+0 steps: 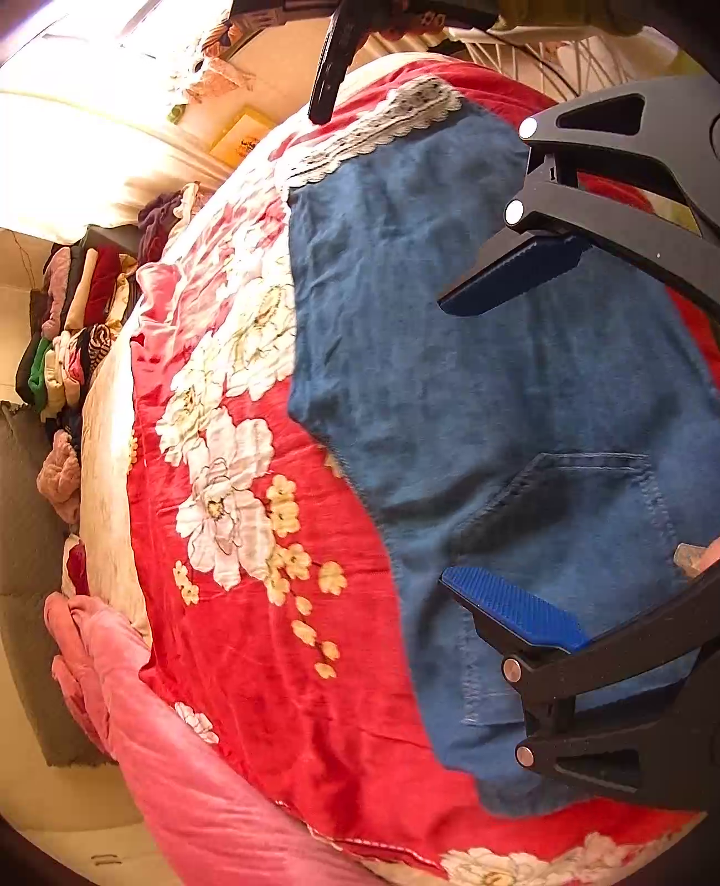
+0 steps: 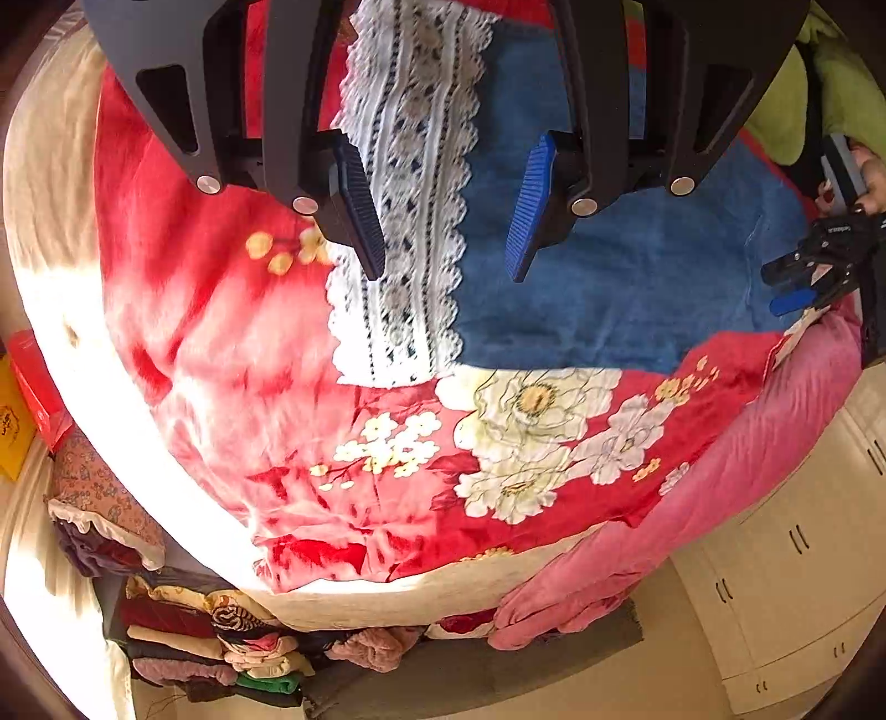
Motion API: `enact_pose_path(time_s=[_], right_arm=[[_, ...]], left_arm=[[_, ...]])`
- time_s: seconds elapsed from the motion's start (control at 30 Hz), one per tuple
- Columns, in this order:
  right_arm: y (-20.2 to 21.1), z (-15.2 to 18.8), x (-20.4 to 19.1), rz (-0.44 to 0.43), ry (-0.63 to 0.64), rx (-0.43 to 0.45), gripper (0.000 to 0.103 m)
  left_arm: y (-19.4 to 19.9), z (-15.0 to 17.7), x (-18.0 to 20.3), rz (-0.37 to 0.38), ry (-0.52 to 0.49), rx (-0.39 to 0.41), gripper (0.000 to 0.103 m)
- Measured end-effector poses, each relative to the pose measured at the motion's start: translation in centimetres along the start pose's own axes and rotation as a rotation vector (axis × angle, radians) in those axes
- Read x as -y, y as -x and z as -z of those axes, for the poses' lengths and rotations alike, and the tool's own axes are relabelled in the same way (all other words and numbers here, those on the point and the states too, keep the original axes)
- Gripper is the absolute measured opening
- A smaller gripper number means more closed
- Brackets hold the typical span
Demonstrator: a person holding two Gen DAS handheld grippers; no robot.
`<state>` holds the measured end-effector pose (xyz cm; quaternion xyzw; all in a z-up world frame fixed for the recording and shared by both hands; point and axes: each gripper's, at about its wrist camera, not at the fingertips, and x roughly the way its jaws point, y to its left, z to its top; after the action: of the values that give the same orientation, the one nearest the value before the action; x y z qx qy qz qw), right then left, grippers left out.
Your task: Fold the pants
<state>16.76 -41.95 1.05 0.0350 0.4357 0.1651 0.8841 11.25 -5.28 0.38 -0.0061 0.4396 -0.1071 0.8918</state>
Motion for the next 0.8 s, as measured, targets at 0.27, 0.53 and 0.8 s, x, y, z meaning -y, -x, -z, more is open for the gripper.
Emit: enact_pose_path(time_s=[0.27, 0.53, 0.8], right_arm=[[-5.6, -3.7, 3.9, -0.032, -0.07, -0.075, 0.044], [-8.2, -2.8, 4.6, -0.083, -0.058, -0.098, 0.043], [-5.5, -2.8, 3.5, -0.137, 0.007, -0.016, 0.016]], left_arm=[[-3.6, -4.5, -0.4, 0.024, 0.017, -0.01, 0.085], [-10.1, -5.9, -0.9, 0.032, 0.054, -0.09, 0.085], [-9.1, -5.5, 1.6, 0.057, 0.003, -0.06, 0.004]])
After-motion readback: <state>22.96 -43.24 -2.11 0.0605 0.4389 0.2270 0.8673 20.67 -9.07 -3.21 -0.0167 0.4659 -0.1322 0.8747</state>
